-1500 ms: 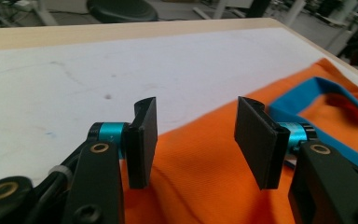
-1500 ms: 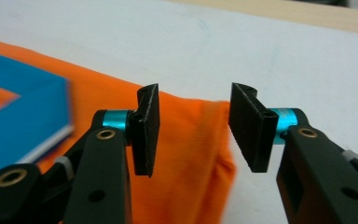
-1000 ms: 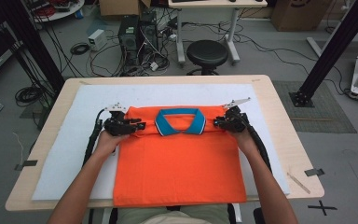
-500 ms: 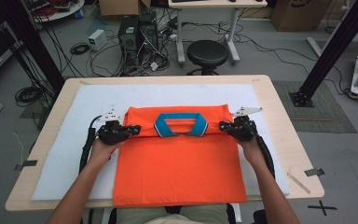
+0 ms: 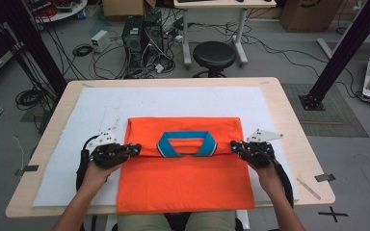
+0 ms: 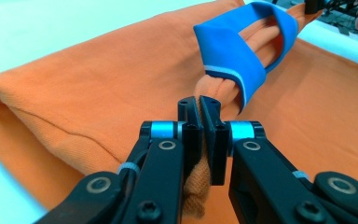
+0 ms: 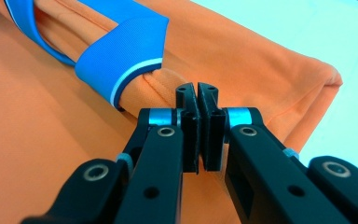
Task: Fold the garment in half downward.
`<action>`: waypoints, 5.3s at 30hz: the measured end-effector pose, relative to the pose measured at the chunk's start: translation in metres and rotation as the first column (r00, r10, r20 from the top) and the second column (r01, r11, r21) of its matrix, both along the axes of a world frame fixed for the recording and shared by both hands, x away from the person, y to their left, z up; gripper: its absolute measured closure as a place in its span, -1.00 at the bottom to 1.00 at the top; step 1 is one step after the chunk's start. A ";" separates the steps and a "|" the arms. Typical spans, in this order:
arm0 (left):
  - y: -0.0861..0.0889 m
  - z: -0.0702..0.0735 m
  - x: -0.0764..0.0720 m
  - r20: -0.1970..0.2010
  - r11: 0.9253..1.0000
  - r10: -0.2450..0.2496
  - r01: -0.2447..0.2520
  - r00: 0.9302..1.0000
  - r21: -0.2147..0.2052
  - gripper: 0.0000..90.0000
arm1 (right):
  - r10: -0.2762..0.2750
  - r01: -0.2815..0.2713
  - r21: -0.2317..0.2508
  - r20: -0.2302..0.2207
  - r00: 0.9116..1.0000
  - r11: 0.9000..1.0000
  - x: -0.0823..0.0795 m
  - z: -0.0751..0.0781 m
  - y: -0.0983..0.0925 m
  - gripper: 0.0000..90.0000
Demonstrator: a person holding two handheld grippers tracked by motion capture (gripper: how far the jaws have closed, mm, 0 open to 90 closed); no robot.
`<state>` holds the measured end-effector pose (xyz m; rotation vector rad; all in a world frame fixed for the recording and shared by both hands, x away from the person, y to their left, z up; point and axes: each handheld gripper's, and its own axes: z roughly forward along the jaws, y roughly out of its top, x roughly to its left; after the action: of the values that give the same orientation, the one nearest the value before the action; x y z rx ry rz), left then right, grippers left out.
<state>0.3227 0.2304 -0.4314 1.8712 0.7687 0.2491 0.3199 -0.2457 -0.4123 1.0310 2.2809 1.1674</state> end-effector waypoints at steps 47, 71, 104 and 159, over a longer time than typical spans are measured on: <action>-0.083 0.002 0.038 -0.160 0.992 -0.093 0.105 0.983 0.071 -0.12 | 0.086 -0.078 0.045 -0.238 0.967 0.996 0.028 -0.020 0.061 0.79; -0.087 0.000 0.007 -0.037 0.982 -0.155 0.158 0.987 0.101 0.89 | 0.068 -0.037 0.166 -0.184 0.981 0.985 0.022 -0.006 0.047 0.03; -0.030 0.013 -0.012 0.025 0.996 -0.023 0.025 0.999 -0.084 0.34 | 0.261 -0.242 0.228 -0.055 0.964 0.943 -0.032 0.001 0.020 0.39; 0.000 -0.023 0.054 -0.139 0.909 0.402 -0.376 0.905 0.180 -0.29 | -0.348 0.339 -0.078 -0.200 0.916 0.938 0.066 -0.027 -0.007 -0.03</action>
<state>0.3769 0.2309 -0.4548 1.8814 1.2791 0.4099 0.3857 -0.2525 -0.4396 1.5290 2.1428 0.8970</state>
